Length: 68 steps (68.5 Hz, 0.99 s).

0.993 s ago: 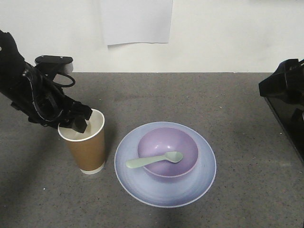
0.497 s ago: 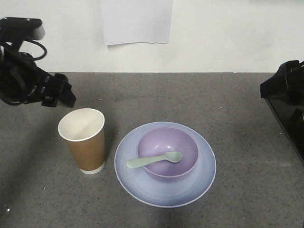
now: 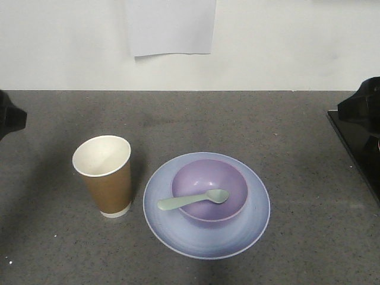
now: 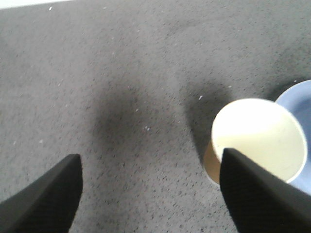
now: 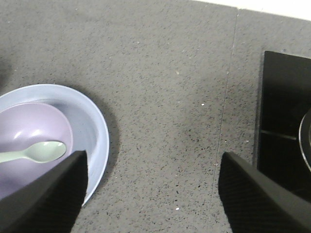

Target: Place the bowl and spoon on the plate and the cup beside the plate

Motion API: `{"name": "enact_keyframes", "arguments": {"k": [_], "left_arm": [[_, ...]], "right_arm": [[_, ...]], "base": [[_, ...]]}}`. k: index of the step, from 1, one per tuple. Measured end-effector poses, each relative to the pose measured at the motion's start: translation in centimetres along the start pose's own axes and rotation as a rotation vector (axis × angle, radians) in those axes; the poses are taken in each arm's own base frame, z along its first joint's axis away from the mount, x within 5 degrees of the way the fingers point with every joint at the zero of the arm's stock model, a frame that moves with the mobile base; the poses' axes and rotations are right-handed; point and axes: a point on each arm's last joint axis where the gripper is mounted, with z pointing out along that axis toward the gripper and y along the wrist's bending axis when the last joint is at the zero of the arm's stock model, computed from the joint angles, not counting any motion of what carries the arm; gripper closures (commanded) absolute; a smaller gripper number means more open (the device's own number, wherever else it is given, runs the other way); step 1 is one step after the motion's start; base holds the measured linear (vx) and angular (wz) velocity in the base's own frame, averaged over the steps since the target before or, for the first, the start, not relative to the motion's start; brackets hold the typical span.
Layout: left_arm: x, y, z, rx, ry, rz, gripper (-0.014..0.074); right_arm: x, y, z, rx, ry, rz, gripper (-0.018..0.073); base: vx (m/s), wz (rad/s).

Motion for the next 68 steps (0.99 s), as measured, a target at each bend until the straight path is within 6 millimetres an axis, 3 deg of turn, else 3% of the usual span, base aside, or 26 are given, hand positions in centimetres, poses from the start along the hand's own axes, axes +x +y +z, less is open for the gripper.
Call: {"name": "enact_keyframes", "arguments": {"k": [11,26,37,47,57,63,68], "left_arm": [[3.6,1.2,-0.9,-0.027,-0.078,-0.051,0.0106],[8.4,2.3,-2.8,-0.017,-0.201,-0.110,0.0143],[11.3,2.8,-3.7,0.002,-0.274,-0.117,0.0225],[12.9,3.1,-4.4,0.010,-0.323,-0.118,0.0392],[13.2,3.3,-4.9,0.003,-0.356,-0.110,0.0601],[13.2,3.3,-4.9,0.002,-0.359,-0.109,0.0605],[13.1,3.3,-4.9,0.003,-0.364,-0.108,0.0604]], "right_arm": [[2.9,-0.2,0.2,0.033,-0.049,0.003,0.0017],[8.2,-0.3,1.0,0.053,-0.105,0.011,0.0017],[11.4,-0.3,1.2,0.053,-0.153,0.013,0.0053],[12.7,-0.3,1.1,0.060,-0.203,0.010,0.0189],[12.8,-0.3,0.6,0.064,-0.240,0.005,0.0414],[12.8,-0.3,0.6,0.064,-0.247,0.005,0.0566],[12.8,-0.3,0.6,0.064,-0.248,0.005,0.0572]], "base": [[0.00,0.00],[0.00,0.00],[0.00,0.00],[0.00,0.00],[0.00,0.00],[0.00,0.00],[0.00,0.00]]}}
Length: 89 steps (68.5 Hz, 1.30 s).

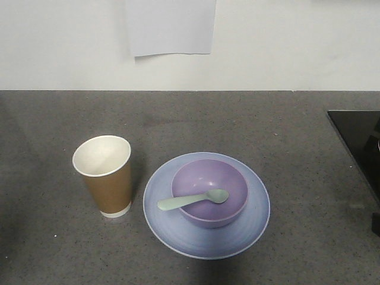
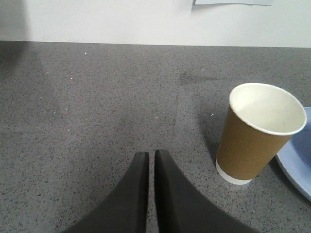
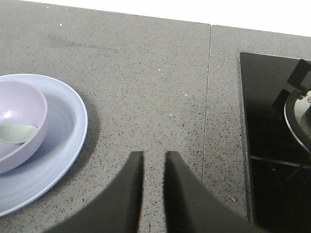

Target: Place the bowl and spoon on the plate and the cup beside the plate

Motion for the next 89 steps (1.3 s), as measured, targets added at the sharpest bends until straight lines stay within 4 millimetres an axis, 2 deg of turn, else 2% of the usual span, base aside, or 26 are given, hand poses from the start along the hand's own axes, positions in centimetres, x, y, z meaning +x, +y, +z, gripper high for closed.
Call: {"name": "enact_keyframes", "arguments": {"k": [63,76,89], "left_arm": [[0.2,0.0,-0.1,0.004,-0.010,-0.001,0.0603],[2.6,0.0,0.4,0.079,-0.124,0.003,0.0603],[6.6,0.4,1.7,0.111,-0.256,0.041,0.0603]], "right_arm": [[0.3,0.0,0.0,0.002,0.036,-0.002,0.0570],[0.3,0.0,0.0,0.002,0.036,-0.002,0.0570],[0.3,0.0,0.0,0.002,0.036,-0.002,0.0570]], "base": [[0.00,0.00],[0.00,0.00],[0.00,0.00]]}}
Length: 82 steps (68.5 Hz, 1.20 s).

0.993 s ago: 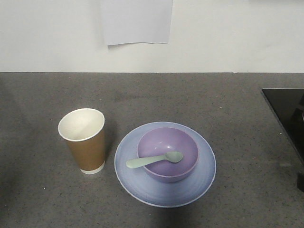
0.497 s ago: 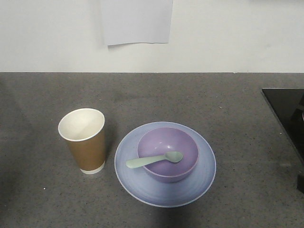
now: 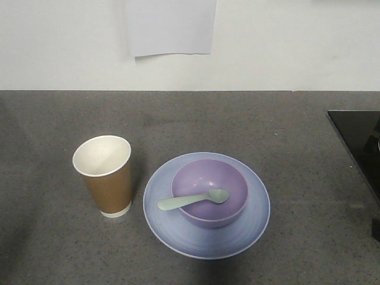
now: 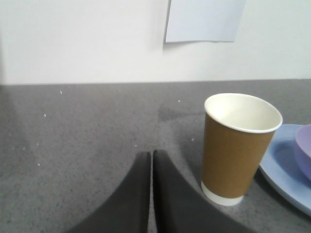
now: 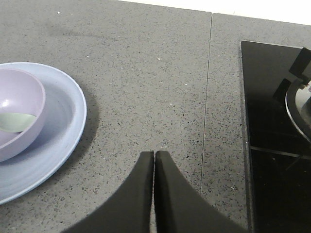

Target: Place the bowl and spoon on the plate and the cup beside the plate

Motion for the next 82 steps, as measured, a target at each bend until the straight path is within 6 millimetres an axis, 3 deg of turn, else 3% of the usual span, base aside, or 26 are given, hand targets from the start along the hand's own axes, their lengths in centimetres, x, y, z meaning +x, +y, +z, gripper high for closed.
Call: {"name": "enact_keyframes", "arguments": {"k": [14,31,82], "left_arm": [[3.8,0.7,0.1,-0.042,-0.138,0.033,0.0603],[6.9,1.3,0.3,-0.073,-0.189,0.000,0.0603],[7.0,1.4,0.3,-0.082,-0.180,0.055,0.0603]], "right_arm": [[0.0,0.0,0.0,0.000,0.001,0.000,0.0570],[0.0,0.0,0.0,0.000,0.003,0.000,0.0570],[0.1,0.0,0.0,0.000,0.006,0.000,0.0570]], "base": [[0.00,0.00],[0.00,0.00],[0.00,0.00]]}}
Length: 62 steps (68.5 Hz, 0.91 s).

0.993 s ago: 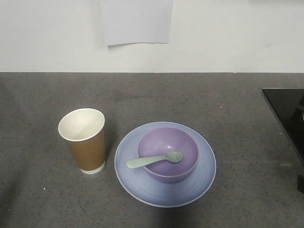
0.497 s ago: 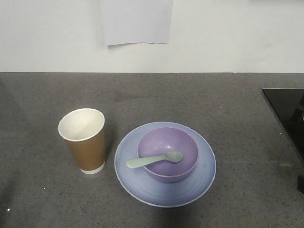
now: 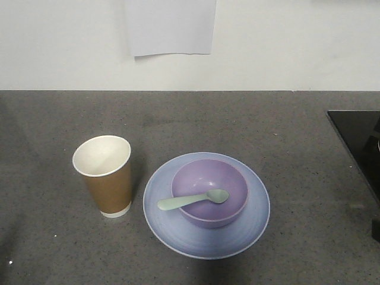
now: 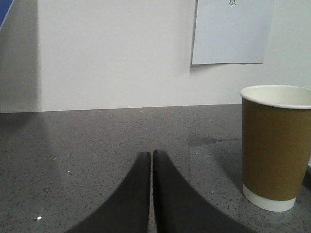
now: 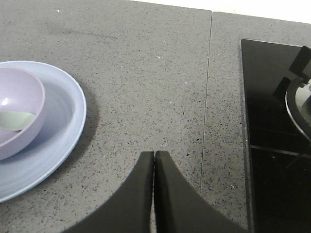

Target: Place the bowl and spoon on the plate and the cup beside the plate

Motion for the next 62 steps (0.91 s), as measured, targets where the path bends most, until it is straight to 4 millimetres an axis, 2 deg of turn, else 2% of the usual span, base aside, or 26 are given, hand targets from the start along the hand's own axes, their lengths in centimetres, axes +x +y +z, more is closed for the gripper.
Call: {"name": "enact_keyframes", "arguments": {"k": [36,44,62], "left_arm": [[0.0,0.0,0.0,0.000,0.001,0.001,0.0603],[0.0,0.0,0.0,0.000,0.001,0.001,0.0603],[0.0,0.0,0.0,0.000,0.001,0.001,0.0603]], "right_arm": [[0.4,-0.1,-0.1,0.008,-0.011,-0.010,0.0570],[1.9,0.0,0.2,0.008,-0.065,-0.014,0.0570],[6.5,0.1,0.9,0.004,-0.338,-0.016,0.0570]], "base": [[0.00,0.00],[0.00,0.00],[0.00,0.00]]}}
